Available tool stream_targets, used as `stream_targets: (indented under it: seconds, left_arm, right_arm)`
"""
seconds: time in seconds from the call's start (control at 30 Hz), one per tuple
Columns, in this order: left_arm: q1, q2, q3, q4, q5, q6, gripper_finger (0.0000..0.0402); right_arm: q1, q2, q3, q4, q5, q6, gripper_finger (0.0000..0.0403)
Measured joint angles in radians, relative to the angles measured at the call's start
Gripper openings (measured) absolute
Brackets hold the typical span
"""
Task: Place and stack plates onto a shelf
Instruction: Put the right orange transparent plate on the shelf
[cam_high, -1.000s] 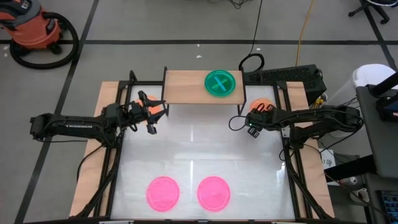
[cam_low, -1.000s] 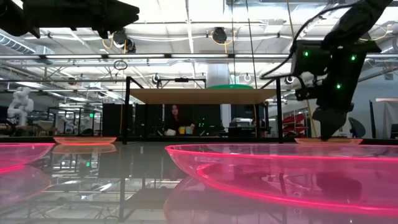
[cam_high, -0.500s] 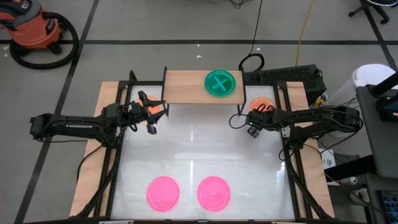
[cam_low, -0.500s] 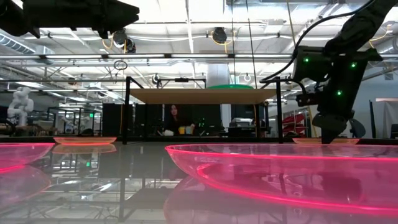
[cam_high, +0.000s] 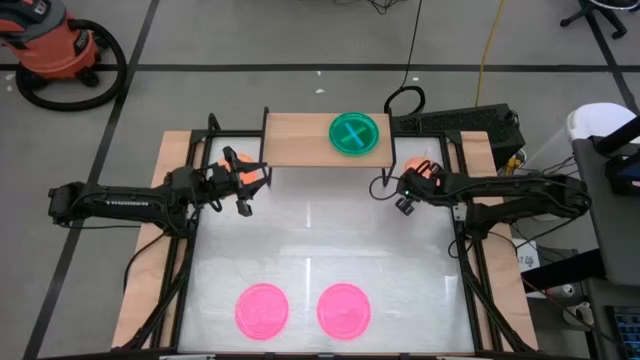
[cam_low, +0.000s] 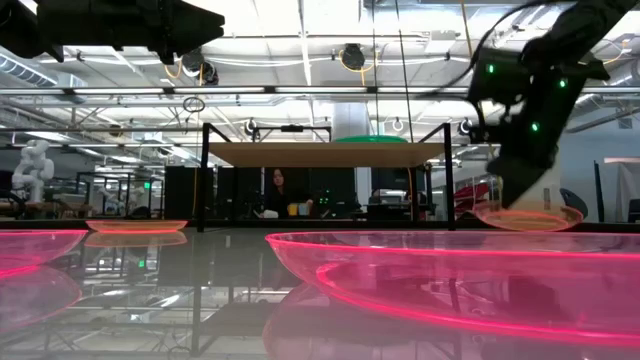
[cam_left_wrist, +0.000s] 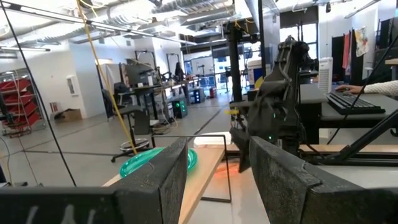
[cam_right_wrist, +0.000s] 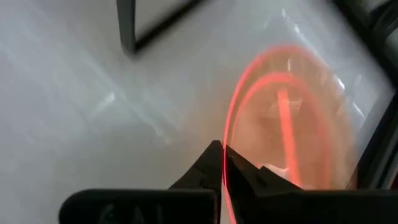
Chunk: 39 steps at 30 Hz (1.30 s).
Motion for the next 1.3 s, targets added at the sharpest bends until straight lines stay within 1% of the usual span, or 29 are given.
stream_targets:
  seconds: [0.2, 0.4, 0.53, 0.63, 0.8, 0.93, 1.1, 1.2, 1.3]
  left_arm:
    - [0.000, 0.000, 0.000, 0.000, 0.000, -0.001, 0.0179]
    - [0.000, 0.000, 0.000, 0.000, 0.000, -0.003, 0.0179]
    - [0.000, 0.000, 0.000, 0.000, 0.000, -0.003, 0.0179]
    - [0.000, 0.000, 0.000, 0.000, 0.000, -0.003, 0.0179]
    - [0.000, 0.000, 0.000, 0.000, 0.000, -0.003, 0.0179]
    - [0.000, 0.000, 0.000, 0.001, 0.000, -0.003, 0.0179]
    - [0.000, 0.000, 0.000, 0.001, 0.000, 0.013, 0.0179]
    - [0.000, 0.000, 0.000, 0.001, 0.000, 0.013, 0.0179]
    - [0.000, 0.000, 0.000, 0.001, 0.000, 0.013, 0.0179]
  right_arm:
    - [0.000, -0.132, 0.069, -0.001, 0.010, 0.011, 0.0000]
    - [0.002, -0.231, 0.145, -0.001, 0.060, 0.005, 0.0000]
    - [0.007, -0.247, 0.195, 0.025, 0.110, -0.010, 0.0000]
    - [0.007, -0.233, 0.236, 0.106, 0.112, -0.064, 0.0000]
    - [0.007, -0.151, 0.350, 0.254, 0.113, -0.217, 0.0000]
    - [0.011, -0.029, 0.457, 0.373, 0.100, -0.354, 0.0000]
    - [0.034, 0.165, 0.573, 0.547, -0.037, -0.524, 0.0000]
    - [0.046, 0.278, 0.631, 0.651, -0.114, -0.583, 0.0000]
    - [0.048, 0.379, 0.673, 0.737, -0.156, -0.621, 0.0000]
